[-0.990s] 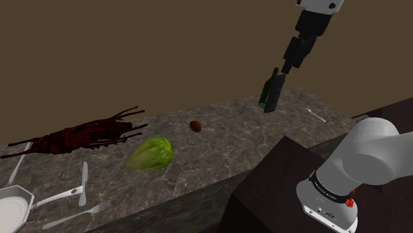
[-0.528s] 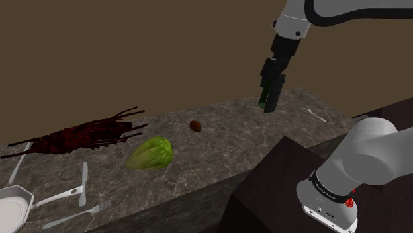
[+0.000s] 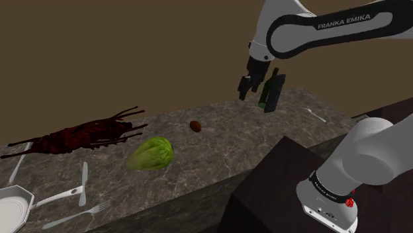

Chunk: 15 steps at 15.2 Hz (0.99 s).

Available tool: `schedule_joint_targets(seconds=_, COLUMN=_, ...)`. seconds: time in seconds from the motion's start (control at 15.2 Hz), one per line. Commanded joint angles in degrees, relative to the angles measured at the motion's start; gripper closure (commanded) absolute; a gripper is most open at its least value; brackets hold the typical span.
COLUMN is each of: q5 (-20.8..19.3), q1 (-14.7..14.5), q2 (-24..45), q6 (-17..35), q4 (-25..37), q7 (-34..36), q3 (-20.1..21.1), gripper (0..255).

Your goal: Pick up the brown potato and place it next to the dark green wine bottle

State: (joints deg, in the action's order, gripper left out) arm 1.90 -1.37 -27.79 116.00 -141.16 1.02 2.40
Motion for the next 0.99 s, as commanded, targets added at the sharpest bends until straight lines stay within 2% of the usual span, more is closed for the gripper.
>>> schedule_joint_targets(seconds=0.0, q5=-0.4, q1=0.1, q2=4.2, q6=4.1, q4=0.5, q7=0.0, q3=0.2, gripper=0)
schedule_joint_targets(seconds=0.46, q5=-2.3, q1=0.4, q2=19.0, q6=16.6, q4=3.4, q7=1.3, q3=1.4, gripper=0)
schedule_joint_targets(seconds=0.92, q5=-6.0, q1=0.4, q2=34.8, q6=26.0, q4=10.5, q7=3.8, q3=1.7, gripper=0)
